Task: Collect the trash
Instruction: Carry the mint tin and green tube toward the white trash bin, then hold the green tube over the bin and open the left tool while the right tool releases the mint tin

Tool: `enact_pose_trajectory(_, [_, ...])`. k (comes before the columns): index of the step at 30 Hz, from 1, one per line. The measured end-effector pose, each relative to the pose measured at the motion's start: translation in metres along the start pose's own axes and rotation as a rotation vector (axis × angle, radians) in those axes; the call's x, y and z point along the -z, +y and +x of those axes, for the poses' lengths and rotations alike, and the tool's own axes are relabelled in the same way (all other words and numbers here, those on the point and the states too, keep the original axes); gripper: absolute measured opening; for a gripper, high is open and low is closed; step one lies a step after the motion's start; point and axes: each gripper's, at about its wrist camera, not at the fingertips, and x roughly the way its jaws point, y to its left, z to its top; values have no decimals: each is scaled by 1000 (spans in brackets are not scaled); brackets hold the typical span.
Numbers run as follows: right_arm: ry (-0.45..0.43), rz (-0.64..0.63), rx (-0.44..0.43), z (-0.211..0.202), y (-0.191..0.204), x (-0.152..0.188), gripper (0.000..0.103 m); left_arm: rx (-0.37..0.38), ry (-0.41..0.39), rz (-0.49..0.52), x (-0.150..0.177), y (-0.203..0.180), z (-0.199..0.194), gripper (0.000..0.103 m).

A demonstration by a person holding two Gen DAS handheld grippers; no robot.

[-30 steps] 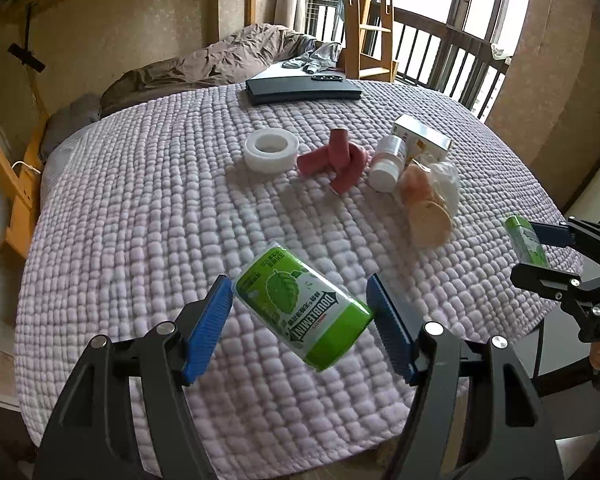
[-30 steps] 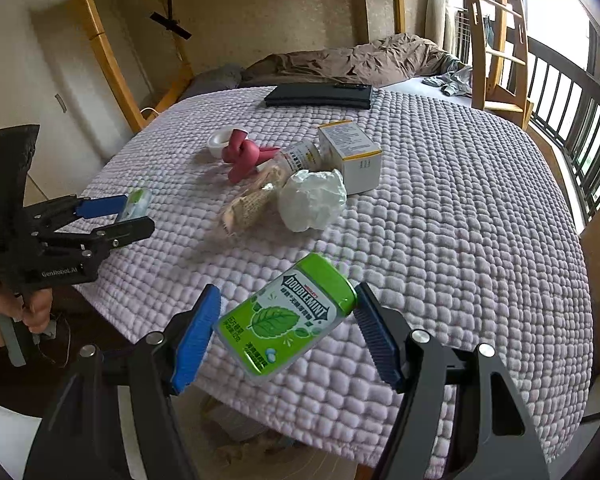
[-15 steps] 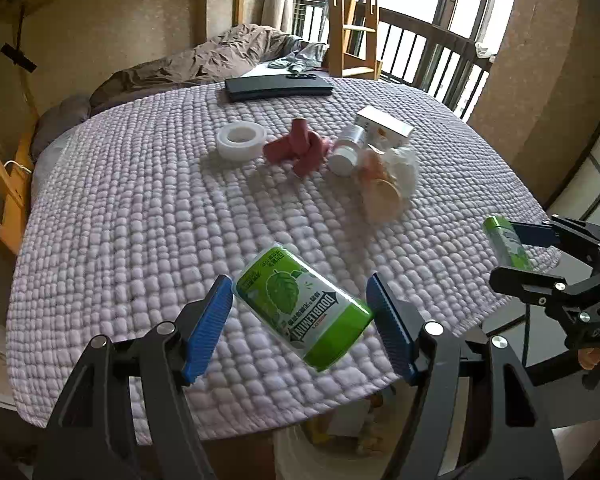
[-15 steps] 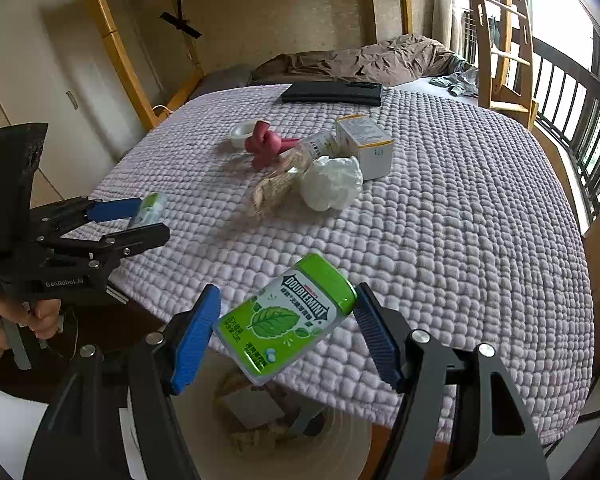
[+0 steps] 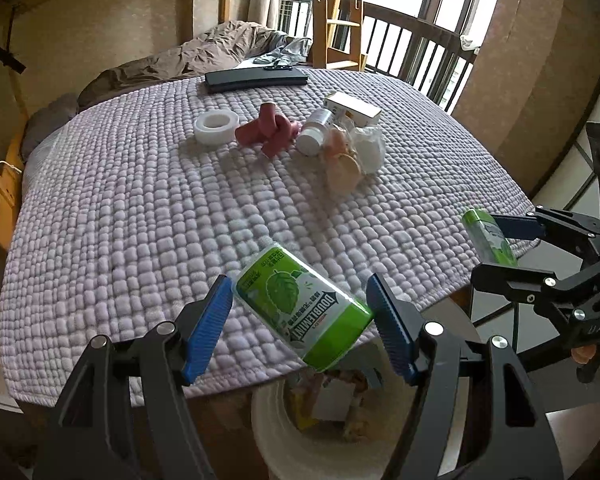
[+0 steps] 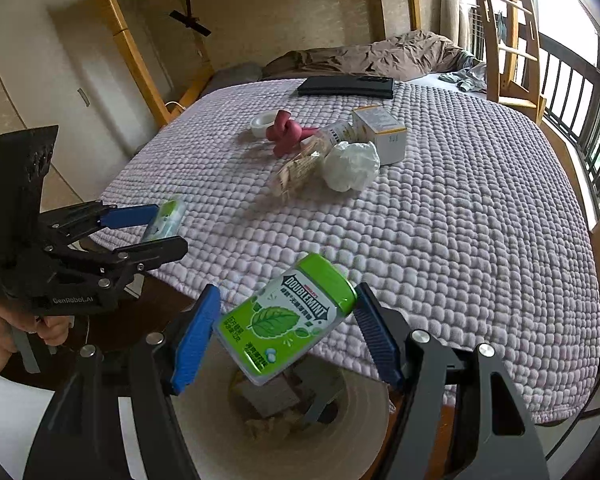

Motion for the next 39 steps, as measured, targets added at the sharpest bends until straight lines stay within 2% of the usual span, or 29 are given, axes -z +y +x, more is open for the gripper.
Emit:
enact_pose_trajectory(12, [16,15,-28,-3,1,12,68,15,21,25,12,-9,-4,70])
enact_pose_trajectory(20, [40,13,-49,-3,5,21,68,51,43,72,23,-20,-6,70])
enact_pose_trajectory(39, [92,20,-75,6,16,46,68,66,93,84,50,-31,-4,70])
